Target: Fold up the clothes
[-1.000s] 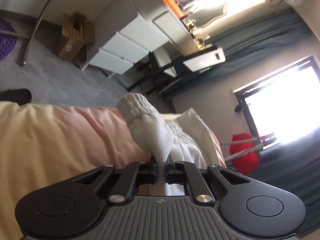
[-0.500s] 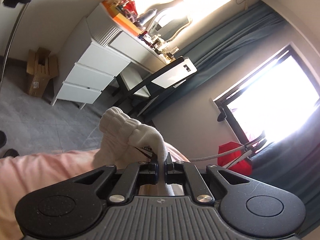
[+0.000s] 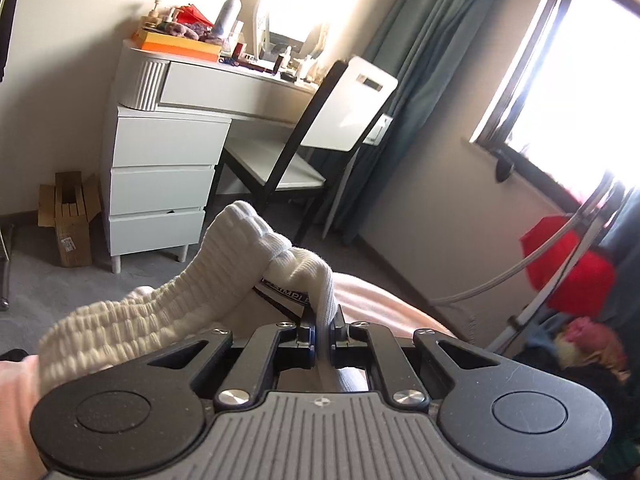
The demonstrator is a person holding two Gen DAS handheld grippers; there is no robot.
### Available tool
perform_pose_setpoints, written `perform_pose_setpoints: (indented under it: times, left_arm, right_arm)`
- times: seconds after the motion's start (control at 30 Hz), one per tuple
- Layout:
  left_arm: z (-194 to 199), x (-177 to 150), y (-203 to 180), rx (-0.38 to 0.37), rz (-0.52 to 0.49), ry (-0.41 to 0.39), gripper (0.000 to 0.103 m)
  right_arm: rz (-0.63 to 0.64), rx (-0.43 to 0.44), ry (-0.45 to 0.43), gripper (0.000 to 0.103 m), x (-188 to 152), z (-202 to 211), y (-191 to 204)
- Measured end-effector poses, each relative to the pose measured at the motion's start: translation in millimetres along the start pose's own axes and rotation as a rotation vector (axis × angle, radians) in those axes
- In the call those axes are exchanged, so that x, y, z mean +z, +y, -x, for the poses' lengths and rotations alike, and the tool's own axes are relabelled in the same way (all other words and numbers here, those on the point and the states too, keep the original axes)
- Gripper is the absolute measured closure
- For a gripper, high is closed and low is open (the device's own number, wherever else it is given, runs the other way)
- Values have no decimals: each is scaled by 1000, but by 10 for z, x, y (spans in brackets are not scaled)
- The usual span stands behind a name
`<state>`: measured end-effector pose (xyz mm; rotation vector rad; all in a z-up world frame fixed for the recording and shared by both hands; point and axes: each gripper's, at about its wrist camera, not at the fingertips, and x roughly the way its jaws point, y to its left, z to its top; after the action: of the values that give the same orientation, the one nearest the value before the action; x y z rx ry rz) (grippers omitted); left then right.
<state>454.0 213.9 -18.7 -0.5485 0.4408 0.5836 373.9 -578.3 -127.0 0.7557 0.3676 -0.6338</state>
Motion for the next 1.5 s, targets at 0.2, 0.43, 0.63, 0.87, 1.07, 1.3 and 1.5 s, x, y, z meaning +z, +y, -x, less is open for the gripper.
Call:
perform_pose_setpoints:
  times: [0.2, 0.43, 0.63, 0.87, 1.07, 1.3, 1.5]
  left_arm:
    - [-357, -169, -173, 32, -40, 43, 93]
    - [-98, -130, 135, -58, -48, 125, 45]
    - [478, -138, 595, -137, -9, 163, 36]
    - [1110, -300, 1334, -168, 44, 255, 36]
    - [929, -448, 1750, -160, 180, 438, 20]
    - [535, -556, 1745, -121, 231, 284, 41]
    - [471, -395, 1617, -79, 262, 193, 89]
  right_arm:
    - [45, 10, 26, 97, -137, -114, -16]
    - [40, 72, 46, 85, -213, 294, -204]
    - [36, 126, 63, 27, -277, 644, -365]
    - [-81, 186, 132, 27, -552, 1272, -755]
    - [-242, 203, 262, 27, -791, 1230, -1088]
    - [-258, 195, 196, 29, -876, 893, -1096]
    - [-243, 76, 107, 87, -805, 780, -1008]
